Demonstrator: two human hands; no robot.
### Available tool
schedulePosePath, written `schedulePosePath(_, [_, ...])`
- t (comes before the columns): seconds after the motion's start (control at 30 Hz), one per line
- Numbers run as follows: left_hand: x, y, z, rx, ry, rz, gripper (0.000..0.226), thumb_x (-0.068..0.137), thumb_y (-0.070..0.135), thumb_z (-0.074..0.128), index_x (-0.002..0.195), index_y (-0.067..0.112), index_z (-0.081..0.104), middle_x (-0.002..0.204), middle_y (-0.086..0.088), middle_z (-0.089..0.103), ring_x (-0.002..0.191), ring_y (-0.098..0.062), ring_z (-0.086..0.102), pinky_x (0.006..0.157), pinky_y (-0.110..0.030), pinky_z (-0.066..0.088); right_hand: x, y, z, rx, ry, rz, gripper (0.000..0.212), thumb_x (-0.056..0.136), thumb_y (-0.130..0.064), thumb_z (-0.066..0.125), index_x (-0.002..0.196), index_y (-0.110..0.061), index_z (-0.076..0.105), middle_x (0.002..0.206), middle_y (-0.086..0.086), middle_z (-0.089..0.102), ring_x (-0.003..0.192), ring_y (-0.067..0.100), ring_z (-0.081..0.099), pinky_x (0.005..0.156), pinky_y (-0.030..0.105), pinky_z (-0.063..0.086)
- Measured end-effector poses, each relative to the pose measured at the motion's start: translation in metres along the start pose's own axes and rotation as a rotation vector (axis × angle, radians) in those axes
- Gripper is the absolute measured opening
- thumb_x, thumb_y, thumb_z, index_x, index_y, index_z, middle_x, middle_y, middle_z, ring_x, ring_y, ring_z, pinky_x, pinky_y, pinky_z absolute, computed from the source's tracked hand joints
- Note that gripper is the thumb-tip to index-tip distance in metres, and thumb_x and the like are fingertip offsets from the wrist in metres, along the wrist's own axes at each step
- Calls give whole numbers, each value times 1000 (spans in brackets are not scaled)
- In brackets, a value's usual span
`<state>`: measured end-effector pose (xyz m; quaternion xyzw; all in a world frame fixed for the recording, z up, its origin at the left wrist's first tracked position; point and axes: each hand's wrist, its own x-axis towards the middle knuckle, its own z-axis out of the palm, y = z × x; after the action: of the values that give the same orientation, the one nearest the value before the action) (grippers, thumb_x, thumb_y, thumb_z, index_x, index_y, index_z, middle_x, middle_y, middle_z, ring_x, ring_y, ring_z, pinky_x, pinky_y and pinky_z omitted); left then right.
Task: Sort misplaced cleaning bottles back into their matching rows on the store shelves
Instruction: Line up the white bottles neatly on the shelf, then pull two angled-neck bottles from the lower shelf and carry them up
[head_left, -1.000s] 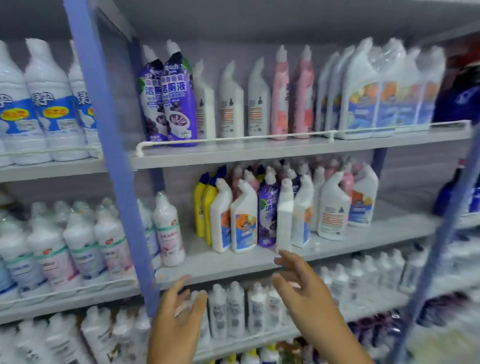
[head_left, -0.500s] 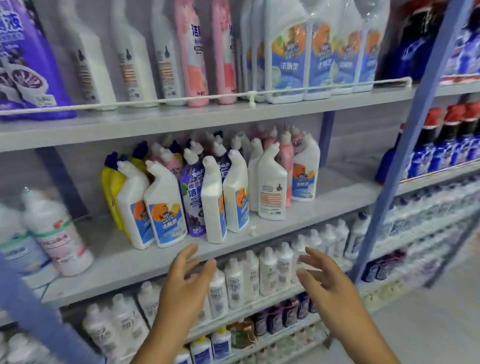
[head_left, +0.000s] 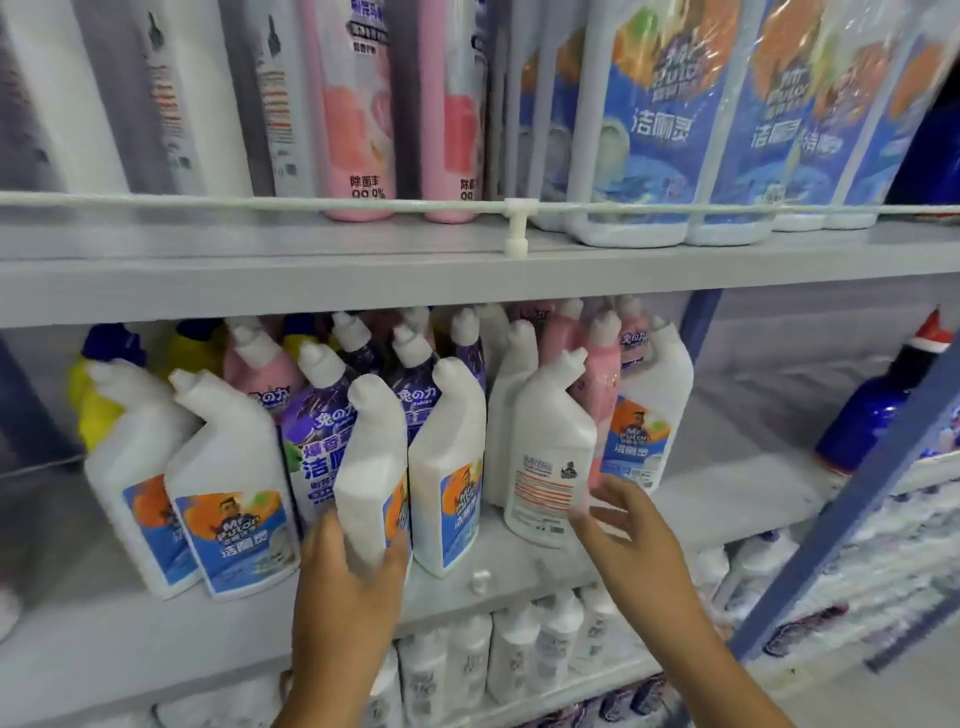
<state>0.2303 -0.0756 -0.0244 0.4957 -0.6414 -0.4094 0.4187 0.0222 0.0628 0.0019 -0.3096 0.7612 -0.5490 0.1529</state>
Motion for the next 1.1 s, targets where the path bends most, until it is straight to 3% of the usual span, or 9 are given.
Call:
schedulePosePath(0.1, [2,5,16,45,110,-24,58,81,31,82,129,30,51,111,6,58,98,-22,63,82,-39,53,42,-4,14,31,-36,-54,48,85,-27,80,125,-32,54,115,-17,66,103,-3,64,79,16,53])
schedulePosePath(0.3, [-7,6,23,19,188,-66,47,83,34,81,116,42,49,101,19,65,88,-10,64,74,-31,48,58,11,27,17,-136,-77,47,76,-33,87,115,-32,61,102,-14,72,91,1,70,67,15,54])
schedulePosePath(0.57, [-48,21,18,41,307,-99,38,83,36,81,106,41,51,97,20,66,85,3,61,68,-26,47,35,18,3,75,-250,-118,43,80,-29,84,114,-34,58,98,-19,68,90,-1,65,66,16,49])
schedulePosePath(0.67, [-71,25,15,35,343,-128,48,81,36,83,114,44,49,102,22,66,90,-3,63,75,-31,52,23,17,-13,117,-312,-126,52,77,-29,86,117,-43,55,100,-22,69,91,-4,64,69,17,48])
schedulePosePath(0.8, [-102,31,5,-10,368,-211,41,77,28,88,97,40,54,100,13,70,92,-13,66,81,-35,53,5,18,-34,219,-356,-121,59,71,-15,90,110,-47,59,96,-25,72,93,0,67,74,21,50])
schedulePosePath(0.87, [-120,37,-3,-18,354,-226,49,69,23,93,94,41,54,100,13,71,97,-18,67,87,-35,52,-9,13,-43,228,-404,-147,64,71,-12,90,110,-52,59,95,-35,70,93,-8,64,77,18,49])
schedulePosePath(0.97, [-147,63,-22,-17,341,-160,59,64,16,95,99,44,57,100,27,69,101,-8,67,90,-27,47,-30,-7,-54,263,-443,-230,70,71,-6,89,108,-54,56,95,-44,66,89,-20,62,80,11,49])
schedulePosePath(1.03, [-162,91,-39,-4,370,-96,55,67,20,95,98,45,57,89,31,71,90,2,66,82,-24,48,-41,-28,-61,314,-468,-250,71,68,-2,90,111,-49,59,94,-41,68,87,-22,62,70,3,49])
schedulePosePath(1.1, [-173,124,-59,8,422,1,51,66,26,94,99,44,60,83,31,71,80,3,68,77,-25,52,-49,-58,-69,361,-503,-290,76,66,0,90,113,-52,60,98,-35,71,89,-16,65,66,3,50])
